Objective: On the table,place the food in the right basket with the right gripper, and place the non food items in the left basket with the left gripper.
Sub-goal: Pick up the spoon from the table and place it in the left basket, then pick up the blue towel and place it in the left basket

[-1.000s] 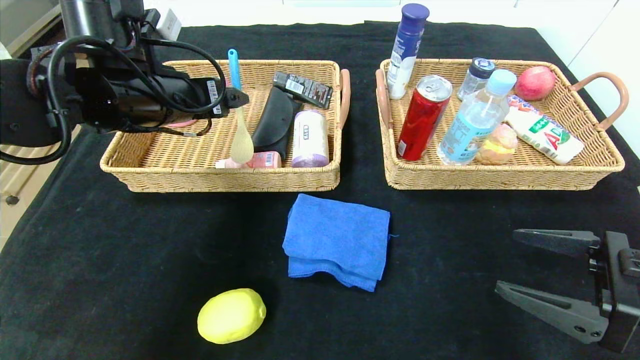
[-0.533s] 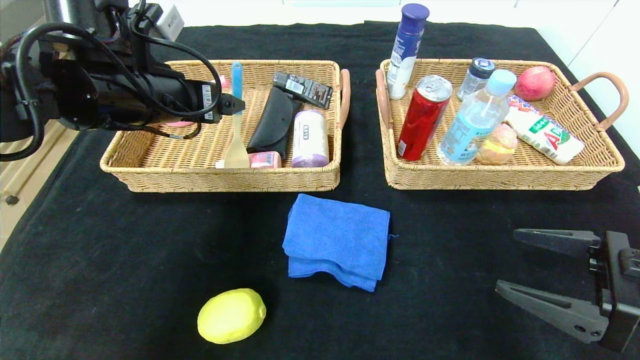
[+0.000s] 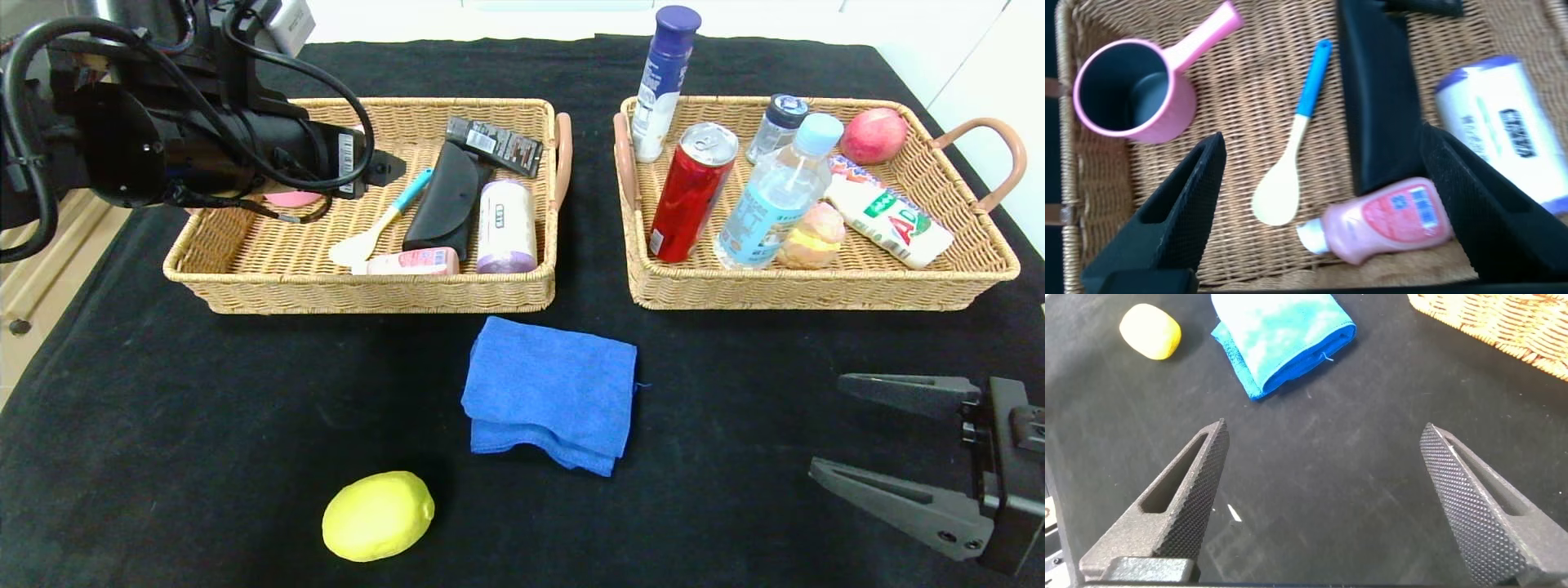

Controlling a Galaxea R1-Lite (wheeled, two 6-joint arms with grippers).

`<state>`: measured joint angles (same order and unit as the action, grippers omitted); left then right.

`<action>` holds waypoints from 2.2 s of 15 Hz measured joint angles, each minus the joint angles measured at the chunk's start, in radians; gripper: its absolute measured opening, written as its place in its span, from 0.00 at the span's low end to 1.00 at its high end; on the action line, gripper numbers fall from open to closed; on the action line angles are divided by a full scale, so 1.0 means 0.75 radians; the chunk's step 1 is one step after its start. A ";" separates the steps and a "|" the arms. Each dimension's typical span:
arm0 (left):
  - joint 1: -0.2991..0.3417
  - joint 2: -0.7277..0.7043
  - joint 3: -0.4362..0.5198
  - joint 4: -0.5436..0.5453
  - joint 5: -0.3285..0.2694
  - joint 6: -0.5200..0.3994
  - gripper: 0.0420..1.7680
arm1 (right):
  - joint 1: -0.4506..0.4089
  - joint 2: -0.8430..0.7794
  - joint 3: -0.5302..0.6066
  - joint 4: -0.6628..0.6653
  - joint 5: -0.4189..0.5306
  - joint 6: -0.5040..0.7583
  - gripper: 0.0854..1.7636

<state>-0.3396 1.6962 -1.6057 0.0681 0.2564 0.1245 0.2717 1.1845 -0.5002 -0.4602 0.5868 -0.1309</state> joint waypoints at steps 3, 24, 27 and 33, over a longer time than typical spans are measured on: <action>-0.111 -0.035 0.006 0.106 -0.001 0.016 0.97 | -0.008 -0.005 -0.006 0.000 0.001 0.000 0.97; -0.790 0.014 0.329 0.370 0.222 0.334 0.97 | -0.458 -0.168 -0.281 0.235 0.171 0.086 0.97; -0.803 0.065 0.325 0.368 0.288 0.335 0.97 | -0.457 -0.170 -0.278 0.235 0.171 0.086 0.97; -0.806 0.132 0.320 0.356 0.356 0.334 0.97 | -0.449 -0.171 -0.271 0.234 0.173 0.083 0.97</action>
<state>-0.9443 1.7949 -1.3657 0.3353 0.5232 0.3747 -0.0649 1.0564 -0.7038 -0.2847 0.7166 -0.0683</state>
